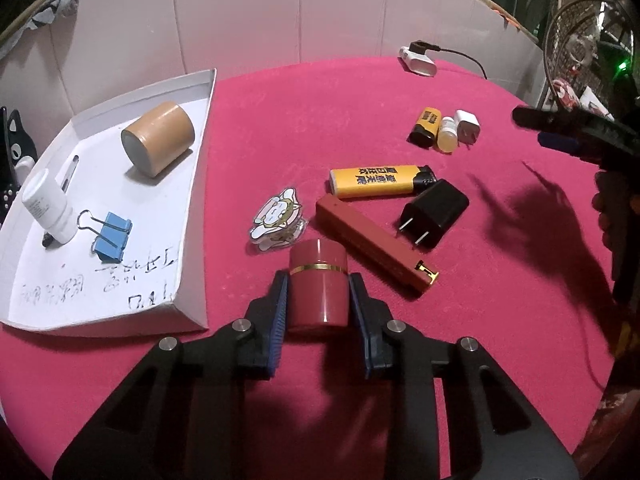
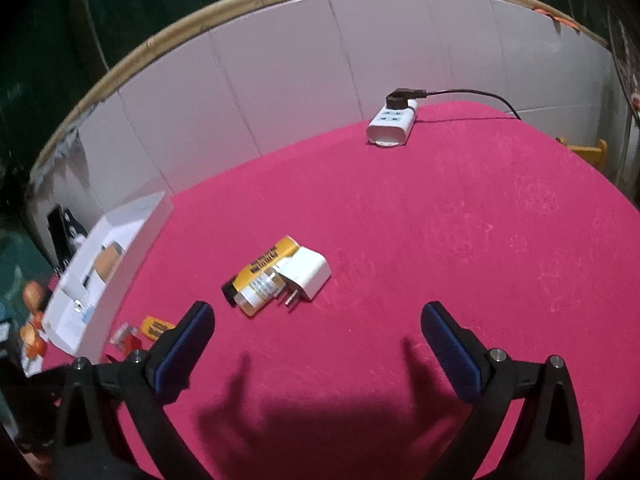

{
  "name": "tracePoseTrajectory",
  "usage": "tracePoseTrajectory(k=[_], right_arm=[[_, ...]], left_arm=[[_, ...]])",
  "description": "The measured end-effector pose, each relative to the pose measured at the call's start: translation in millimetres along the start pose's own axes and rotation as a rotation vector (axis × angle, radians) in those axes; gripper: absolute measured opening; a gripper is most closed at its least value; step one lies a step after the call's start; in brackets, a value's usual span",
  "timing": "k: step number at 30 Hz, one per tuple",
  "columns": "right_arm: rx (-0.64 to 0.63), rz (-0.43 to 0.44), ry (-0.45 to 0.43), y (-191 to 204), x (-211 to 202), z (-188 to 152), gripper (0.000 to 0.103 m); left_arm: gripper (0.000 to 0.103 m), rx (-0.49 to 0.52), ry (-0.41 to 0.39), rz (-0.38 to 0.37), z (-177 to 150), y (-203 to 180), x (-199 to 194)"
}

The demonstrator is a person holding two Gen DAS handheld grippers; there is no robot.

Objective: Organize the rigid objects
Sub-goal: 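Lift the red jar with the left tool while the right tool grasps the white plug adapter, then carry red jar and white plug into the white tray and open both tools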

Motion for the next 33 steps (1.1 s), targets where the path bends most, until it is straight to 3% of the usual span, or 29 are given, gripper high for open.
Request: tracePoseTrajectory(k=[5,8,12,14,20,24,33], right_arm=[[-0.167,-0.053,0.026,15,22,3,0.103],[-0.252,-0.017,0.043,21,36,12,0.102],[-0.303,0.029,0.087,15,52,22,0.090],[-0.313,0.063,0.119,11,60,23,0.075],[-0.428,0.120,0.171,20,75,18,0.069],[-0.481,0.124,0.173,25,79,22,0.048],[-0.453,0.109,0.115,29,52,10,0.047]], left_arm=[[0.028,-0.020,-0.001,-0.012,0,2,-1],[0.028,-0.027,-0.002,-0.017,0,2,-1],[0.028,-0.033,-0.002,-0.022,-1,4,-1],[0.028,-0.035,-0.002,-0.023,-1,4,-2],[0.028,-0.042,-0.001,-0.026,-1,4,-3],[0.028,-0.041,-0.002,-0.025,0,4,-3],[0.028,-0.060,-0.039,-0.023,-2,5,-11]])
Point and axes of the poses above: each gripper's, at about its wrist camera, not at the fingertips, and x roughly the way its jaws point, y to its left, z to its top, the point moved 2 cm from there along x, roughly the way its jaws point, and after that the axes turned 1 degree about -y, right-handed, at the moved point
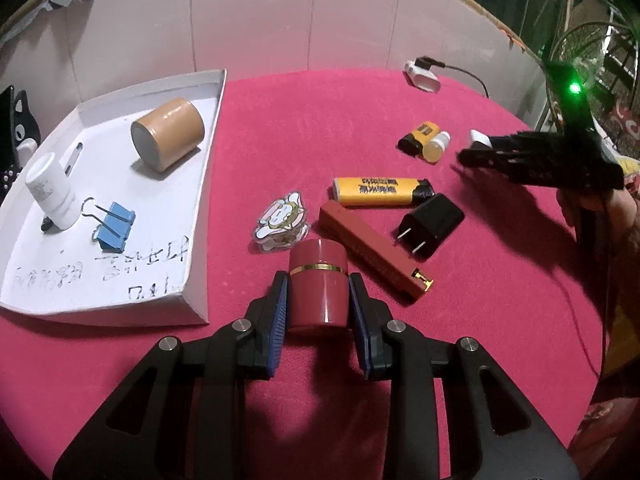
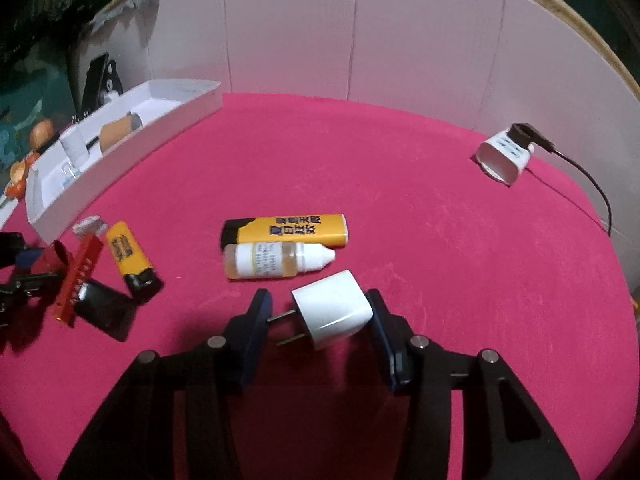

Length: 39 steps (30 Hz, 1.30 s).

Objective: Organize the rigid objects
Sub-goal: 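Carry red jar and white plug into the white tray and open both tools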

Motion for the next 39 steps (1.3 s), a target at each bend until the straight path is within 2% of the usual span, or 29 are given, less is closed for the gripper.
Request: tracePoseTrajectory(k=[9,15,21,31,39], right_arm=[[0.081,0.070,-0.200,27,-67,11,0.047],[0.062,0.119,-0.273,51,-90,23,0.047],[0.014,0.145,-0.317,76,-103,37,0.047],[-0.027,0.180,-0.372,103,-119,63,0.047],[-0.064,0.215,-0.383,129,-120,85,0.047]], left_arm=[[0.028,0.003,-0.074,0.012,1,-7,-25],[0.028,0.022,-0.165,0.056,15,-8,-57],[0.028,-0.001,-0.243,0.097,28,5,-89],[0.028,-0.085,-0.288,0.192,31,49,-114],[0.028,-0.136,-0.314,0.244,27,75,-127]])
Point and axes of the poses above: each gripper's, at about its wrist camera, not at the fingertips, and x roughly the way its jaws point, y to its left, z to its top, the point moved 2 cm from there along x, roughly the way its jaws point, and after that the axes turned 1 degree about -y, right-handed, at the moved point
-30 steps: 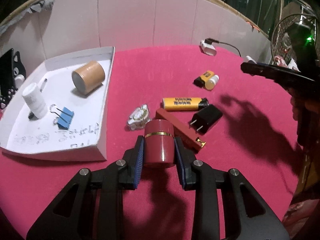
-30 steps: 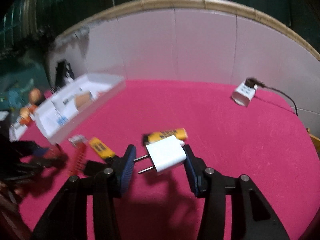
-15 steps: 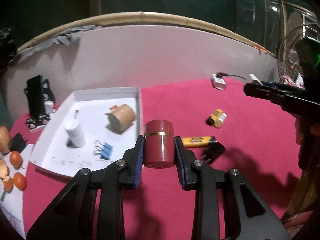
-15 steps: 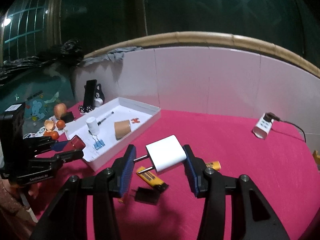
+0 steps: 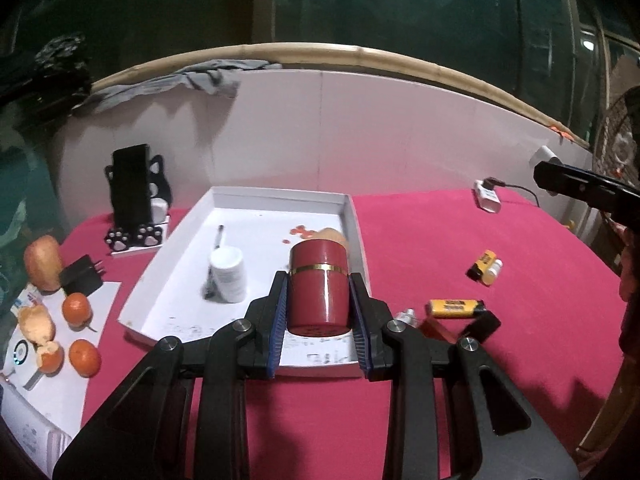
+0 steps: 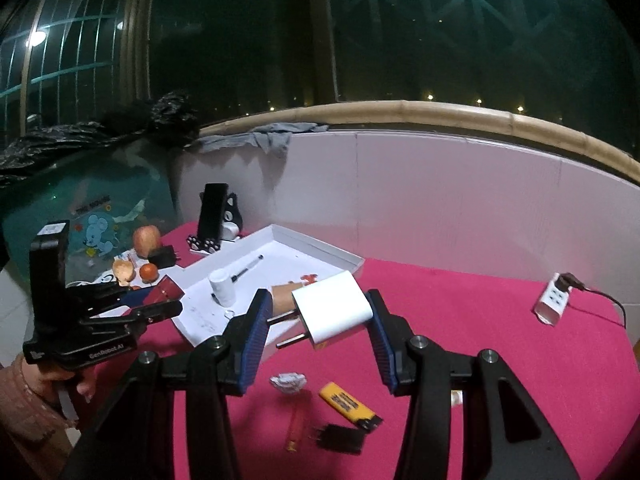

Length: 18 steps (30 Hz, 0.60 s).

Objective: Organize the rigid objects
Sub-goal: 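Carry red jar and white plug into the white tray and open both tools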

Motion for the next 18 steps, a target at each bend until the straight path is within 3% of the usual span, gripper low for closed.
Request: tracePoseTrajectory(k=[18], right_arm=[[-0.017,0.074,0.056,45,48,25,0.047]], left_arm=[[0.028,-0.056,-0.027,0.126,12,62,-7]])
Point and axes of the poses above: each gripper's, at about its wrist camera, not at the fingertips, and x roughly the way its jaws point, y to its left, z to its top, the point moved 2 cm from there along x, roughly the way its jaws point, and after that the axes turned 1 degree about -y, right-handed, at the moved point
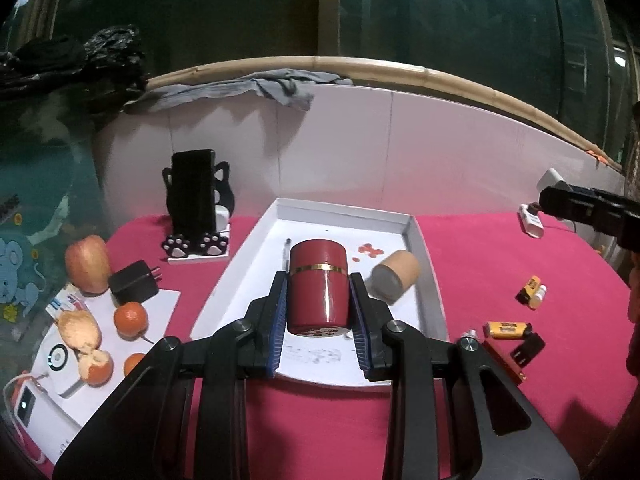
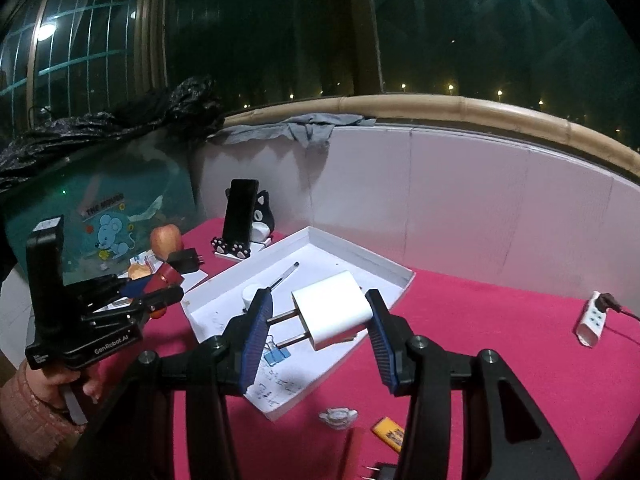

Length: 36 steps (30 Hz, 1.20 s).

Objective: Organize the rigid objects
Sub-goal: 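Carry red jar and white plug into the white tray and open both tools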

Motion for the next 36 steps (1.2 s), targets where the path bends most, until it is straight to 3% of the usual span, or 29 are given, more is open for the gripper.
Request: tracePoseTrajectory(k=[19,36], right_arm=[[-0.019,0.027,0.112,25,67,8,0.047],[-0.023,0.016,0.254,41,149,-23,0.047]], left_arm=[[0.028,-0.041,0.060,0.072,12,31,48],[0.028,-0.091,0.181,0.128,-9,43,113]])
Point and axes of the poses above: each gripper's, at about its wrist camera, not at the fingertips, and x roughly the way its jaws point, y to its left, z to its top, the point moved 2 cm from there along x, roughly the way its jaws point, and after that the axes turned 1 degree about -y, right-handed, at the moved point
